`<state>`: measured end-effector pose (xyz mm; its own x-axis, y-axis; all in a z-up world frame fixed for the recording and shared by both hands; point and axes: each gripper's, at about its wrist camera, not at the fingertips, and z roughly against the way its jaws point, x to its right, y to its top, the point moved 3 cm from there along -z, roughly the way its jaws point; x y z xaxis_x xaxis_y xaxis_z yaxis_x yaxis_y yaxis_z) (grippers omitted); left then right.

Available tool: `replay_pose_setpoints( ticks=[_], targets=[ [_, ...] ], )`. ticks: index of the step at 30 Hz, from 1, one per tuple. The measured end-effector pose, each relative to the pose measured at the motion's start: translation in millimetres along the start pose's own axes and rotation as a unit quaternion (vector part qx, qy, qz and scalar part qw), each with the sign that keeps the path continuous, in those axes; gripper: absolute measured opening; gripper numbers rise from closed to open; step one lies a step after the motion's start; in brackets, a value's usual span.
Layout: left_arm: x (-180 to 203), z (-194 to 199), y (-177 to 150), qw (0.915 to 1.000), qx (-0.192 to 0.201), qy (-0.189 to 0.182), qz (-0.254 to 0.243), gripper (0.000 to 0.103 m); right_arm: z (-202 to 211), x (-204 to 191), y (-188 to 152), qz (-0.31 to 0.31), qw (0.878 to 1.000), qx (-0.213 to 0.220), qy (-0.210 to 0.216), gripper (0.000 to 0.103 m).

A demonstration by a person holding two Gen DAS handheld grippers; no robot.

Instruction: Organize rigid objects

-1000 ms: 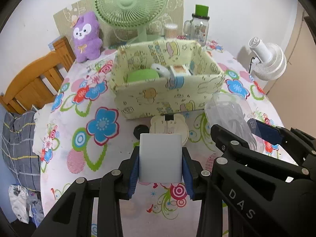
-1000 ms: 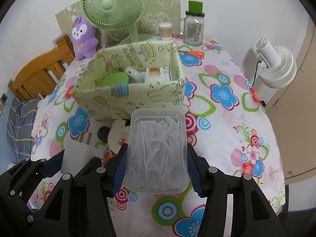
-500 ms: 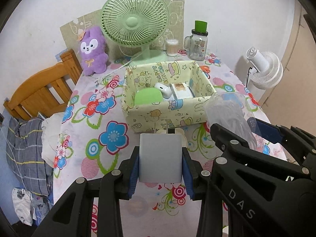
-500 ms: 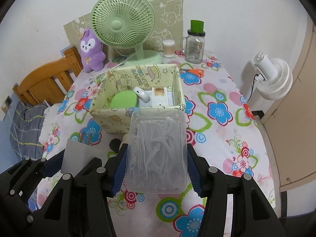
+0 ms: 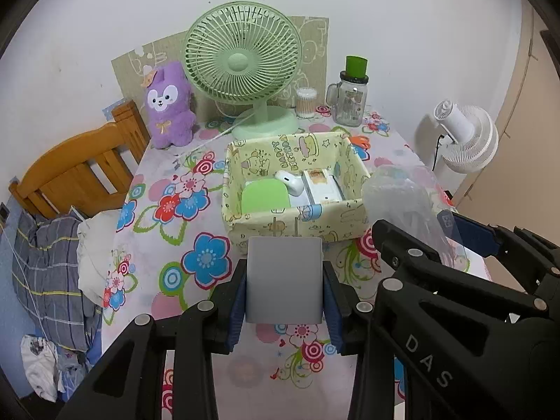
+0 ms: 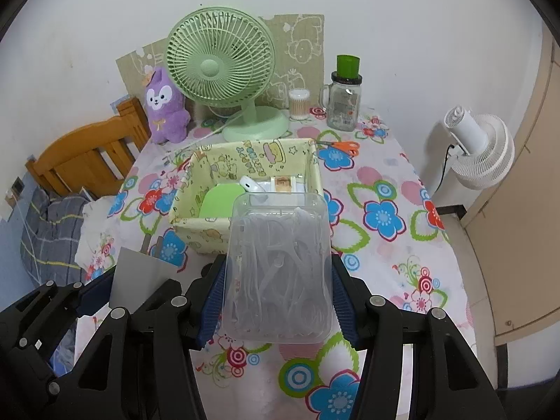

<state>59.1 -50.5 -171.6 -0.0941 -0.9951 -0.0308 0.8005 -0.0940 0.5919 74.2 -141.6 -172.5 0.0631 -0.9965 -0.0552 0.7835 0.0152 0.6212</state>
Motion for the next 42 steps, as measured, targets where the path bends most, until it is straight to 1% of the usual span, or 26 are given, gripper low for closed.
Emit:
replay_pose_setpoints(
  ticks=[6,15,23,26,36,42],
  targets=[
    [-2,1,8,1.0,0.008,-0.002,0.001,0.04,2,-2,10,0.012,1.0,0.009,-0.009,0.058],
    [0,-6,24,0.9999,0.01,-0.009,-0.002,0.04,-5,-1,26,0.005,1.0,0.008,-0.011,0.059],
    [3,-18,42,0.9999,0.012,-0.009,-0.005,0.04,-18,6,42,0.001,1.0,0.006,-0.016,0.059],
    [4,-21,44,0.9999,0.012,-0.009,-0.005,0.04,-20,7,44,0.001,1.0,0.006,-0.017,0.059],
    [4,-42,70,0.9999,0.01,-0.007,-0.002,0.04,-44,14,75,0.008,1.0,0.004,-0.02,0.059],
    [3,-51,79,0.9999,0.009,-0.006,0.001,0.04,-56,17,84,0.012,1.0,0.003,-0.019,0.059]
  ],
)
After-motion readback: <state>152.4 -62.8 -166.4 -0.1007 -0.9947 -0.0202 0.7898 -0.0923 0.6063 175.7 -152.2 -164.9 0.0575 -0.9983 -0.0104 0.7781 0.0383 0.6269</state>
